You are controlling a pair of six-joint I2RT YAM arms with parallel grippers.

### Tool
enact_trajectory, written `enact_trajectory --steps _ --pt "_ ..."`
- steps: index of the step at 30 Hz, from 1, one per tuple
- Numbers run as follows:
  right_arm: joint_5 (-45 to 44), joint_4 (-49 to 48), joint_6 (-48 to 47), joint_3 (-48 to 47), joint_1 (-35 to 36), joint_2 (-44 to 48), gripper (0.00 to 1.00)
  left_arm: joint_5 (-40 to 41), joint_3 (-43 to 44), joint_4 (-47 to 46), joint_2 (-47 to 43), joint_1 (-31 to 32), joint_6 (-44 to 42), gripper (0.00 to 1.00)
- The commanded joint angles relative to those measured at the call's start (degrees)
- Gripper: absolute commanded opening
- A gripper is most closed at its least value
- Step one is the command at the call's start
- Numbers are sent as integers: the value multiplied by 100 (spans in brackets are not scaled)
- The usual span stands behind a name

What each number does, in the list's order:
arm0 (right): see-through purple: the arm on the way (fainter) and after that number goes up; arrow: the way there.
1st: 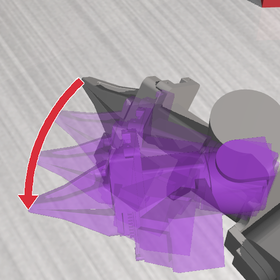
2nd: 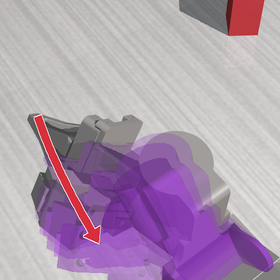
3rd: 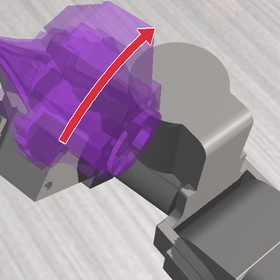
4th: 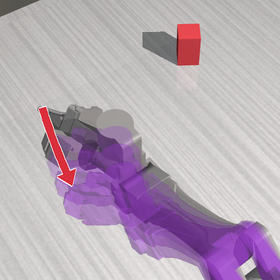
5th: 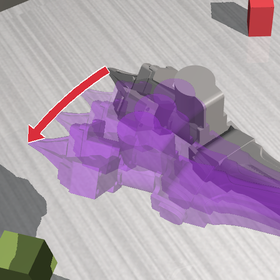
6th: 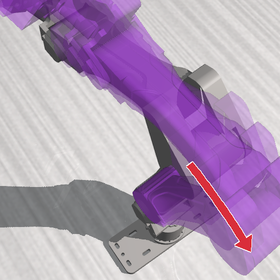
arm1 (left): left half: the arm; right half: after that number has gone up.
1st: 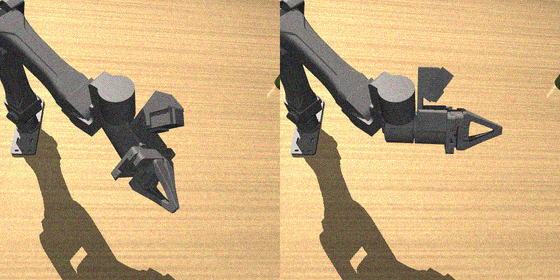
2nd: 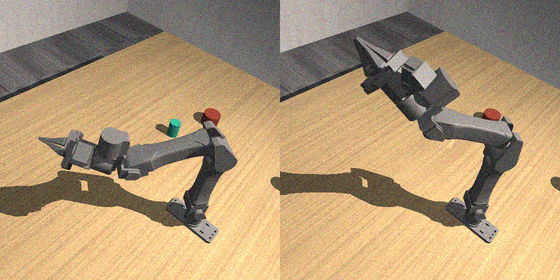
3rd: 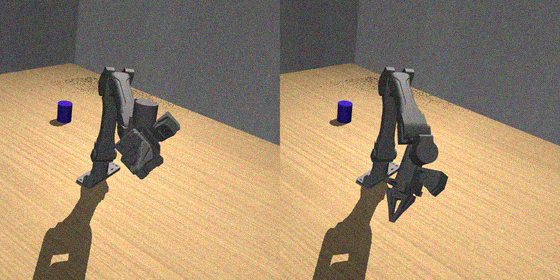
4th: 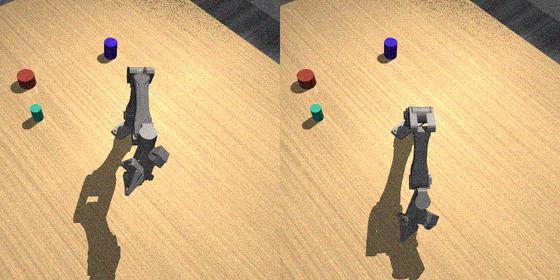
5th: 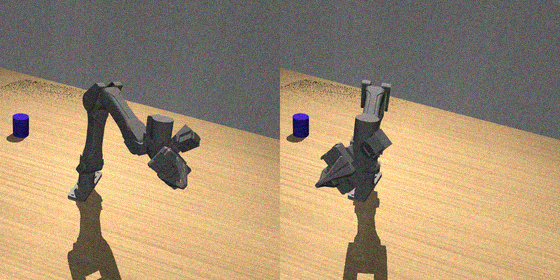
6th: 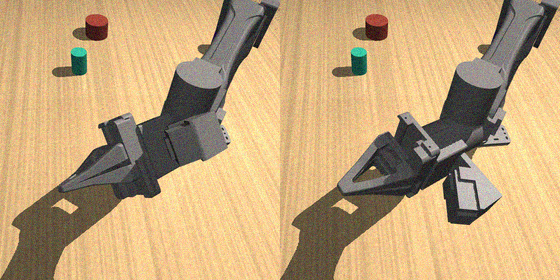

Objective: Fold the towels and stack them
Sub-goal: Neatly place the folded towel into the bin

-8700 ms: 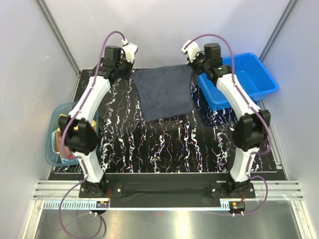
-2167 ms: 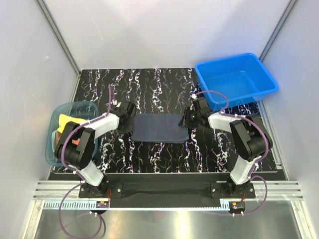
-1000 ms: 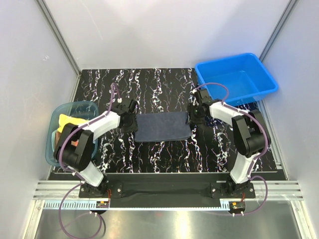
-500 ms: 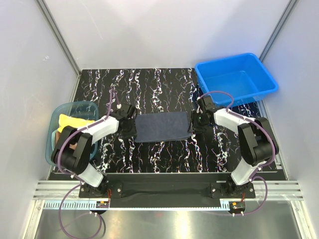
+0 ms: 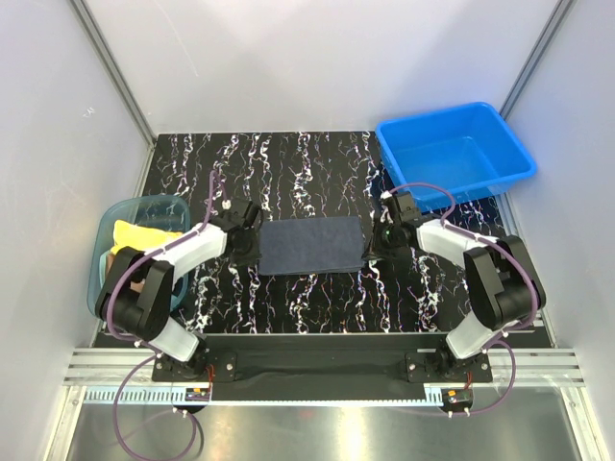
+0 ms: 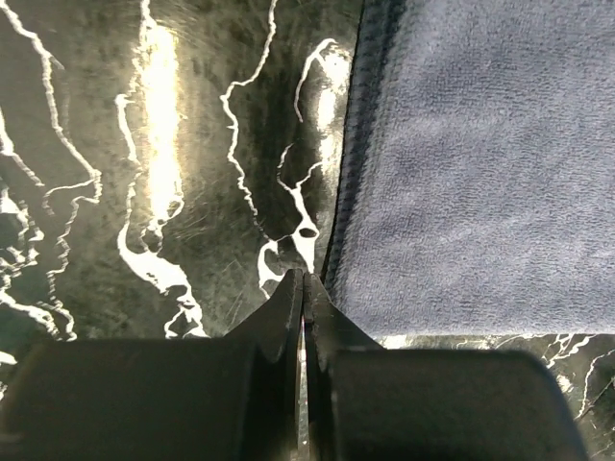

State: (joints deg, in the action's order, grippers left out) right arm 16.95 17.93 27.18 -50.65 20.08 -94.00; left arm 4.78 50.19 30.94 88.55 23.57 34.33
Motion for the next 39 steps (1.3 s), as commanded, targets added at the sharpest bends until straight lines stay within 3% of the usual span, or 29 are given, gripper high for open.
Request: enact_trajectory --steps 1,7,8,9,12,14,18,21,25,31,35,39 --pt "318 -413 182 64 -21 382 0 156 306 140 -268 -37 -31 0" --pt "423 -554 253 196 -21 277 0 173 412 299 -558 -37 -40 0" --pt "423 -563 261 205 -21 242 0 -36 377 247 -593 -37 -57 2" --pt "432 -572 262 214 -21 215 0 -195 334 168 -637 -37 -49 16" --pt "441 -572 227 231 -21 171 0 -670 70 -228 -717 -11 -49 33" --pt "353 -502 209 223 -21 171 0 -593 -9 -343 -568 -19 -58 38" --pt "2 -186 104 188 -30 224 0 -548 25 -369 -94 -19 -137 38" --pt "-192 -115 60 179 -21 259 0 -486 52 -361 197 -19 -172 35" --pt "-183 -167 16 222 -21 136 0 -234 139 -203 329 -11 -172 0" --pt "-280 -255 -11 424 -56 127 0 742 96 140 -31 -63 -5 0" --pt "-96 -518 -37 635 -56 66 0 806 105 255 197 -55 13 0" --pt "335 -712 -134 715 -48 83 21 727 113 193 215 -63 -14 0"
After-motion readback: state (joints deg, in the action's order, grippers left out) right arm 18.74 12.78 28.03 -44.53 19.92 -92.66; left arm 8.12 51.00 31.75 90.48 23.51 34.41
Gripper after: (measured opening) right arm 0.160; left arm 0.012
